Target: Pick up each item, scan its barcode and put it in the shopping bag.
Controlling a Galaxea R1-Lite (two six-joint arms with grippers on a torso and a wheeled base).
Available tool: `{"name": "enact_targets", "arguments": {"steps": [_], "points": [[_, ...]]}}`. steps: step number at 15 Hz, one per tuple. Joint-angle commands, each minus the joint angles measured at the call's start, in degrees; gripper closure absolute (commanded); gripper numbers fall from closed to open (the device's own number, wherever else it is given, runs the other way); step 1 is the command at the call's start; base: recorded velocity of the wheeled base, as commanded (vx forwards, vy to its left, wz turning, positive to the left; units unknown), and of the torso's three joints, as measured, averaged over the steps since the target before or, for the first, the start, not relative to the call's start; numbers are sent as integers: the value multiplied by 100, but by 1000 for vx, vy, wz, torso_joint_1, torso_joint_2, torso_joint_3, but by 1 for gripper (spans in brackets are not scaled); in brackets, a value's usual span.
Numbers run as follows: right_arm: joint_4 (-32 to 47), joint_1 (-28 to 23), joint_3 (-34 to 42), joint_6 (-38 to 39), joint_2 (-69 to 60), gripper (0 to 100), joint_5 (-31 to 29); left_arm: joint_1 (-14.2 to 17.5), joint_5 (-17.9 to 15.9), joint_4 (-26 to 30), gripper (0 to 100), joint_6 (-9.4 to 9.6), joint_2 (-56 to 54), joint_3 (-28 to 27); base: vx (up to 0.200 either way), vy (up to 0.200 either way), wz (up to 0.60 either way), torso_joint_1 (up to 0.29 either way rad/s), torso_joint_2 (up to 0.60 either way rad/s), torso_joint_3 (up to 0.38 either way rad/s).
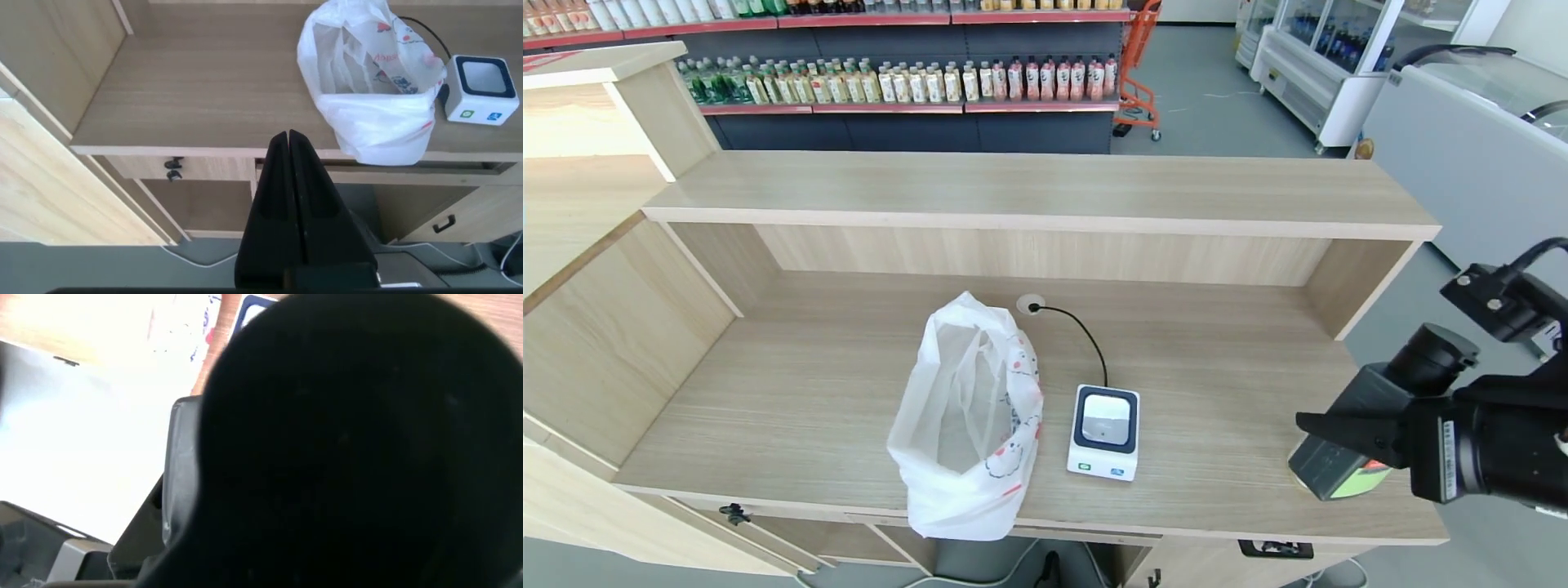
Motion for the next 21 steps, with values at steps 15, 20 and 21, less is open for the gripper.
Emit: {"name": "enact_targets", "arguments": {"steps": [15,20,21], "points": [[-455,-1,-1597,695,3591,100,-909,1,0,2,100,1,-2,-2,0,67,0,1,1,0],[-455,16,-2230,1126,4461,100,-1128,1,-9,2,100,1,-2,-2,0,0,0,0,0,0],[-464,34,-2265,1126,4549,100,-1199,1,0,2,100,1,-2,-2,0,0,0,0,0,0]]}}
